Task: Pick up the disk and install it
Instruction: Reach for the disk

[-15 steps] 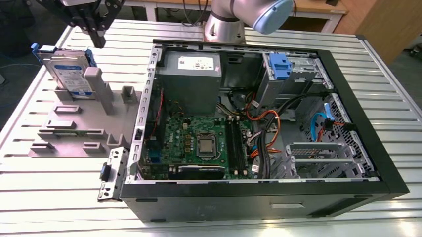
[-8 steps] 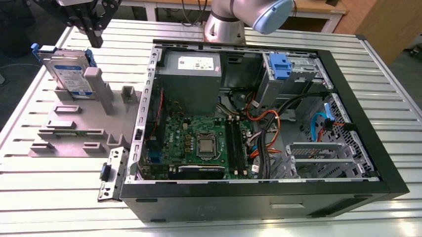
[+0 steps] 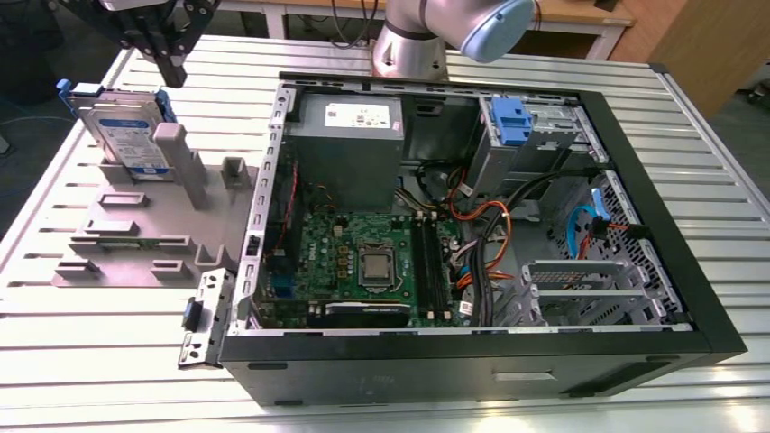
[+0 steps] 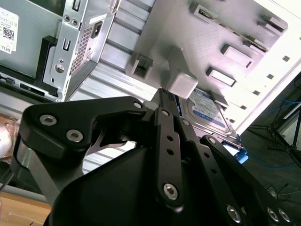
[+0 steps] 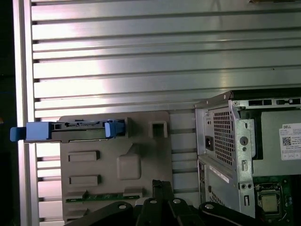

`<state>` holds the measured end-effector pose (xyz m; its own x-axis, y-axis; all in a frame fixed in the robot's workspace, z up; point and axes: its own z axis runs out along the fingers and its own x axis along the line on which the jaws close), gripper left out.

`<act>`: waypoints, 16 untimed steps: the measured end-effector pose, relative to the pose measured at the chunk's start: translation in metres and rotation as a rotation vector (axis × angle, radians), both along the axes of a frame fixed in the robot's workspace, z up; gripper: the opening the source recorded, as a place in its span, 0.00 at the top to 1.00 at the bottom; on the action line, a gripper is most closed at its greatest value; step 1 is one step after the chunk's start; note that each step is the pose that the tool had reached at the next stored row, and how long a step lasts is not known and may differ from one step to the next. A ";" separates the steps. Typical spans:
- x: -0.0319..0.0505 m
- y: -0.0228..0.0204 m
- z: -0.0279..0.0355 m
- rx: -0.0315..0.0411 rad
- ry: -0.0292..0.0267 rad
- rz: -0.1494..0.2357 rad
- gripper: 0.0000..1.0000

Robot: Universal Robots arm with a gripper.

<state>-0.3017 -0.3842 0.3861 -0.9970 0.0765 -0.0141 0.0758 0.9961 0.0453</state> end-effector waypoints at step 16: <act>-0.0047 0.0003 0.0000 0.0000 0.0000 0.000 0.89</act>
<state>-0.3064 -0.3839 0.3860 -0.9970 0.0763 -0.0141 0.0756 0.9961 0.0453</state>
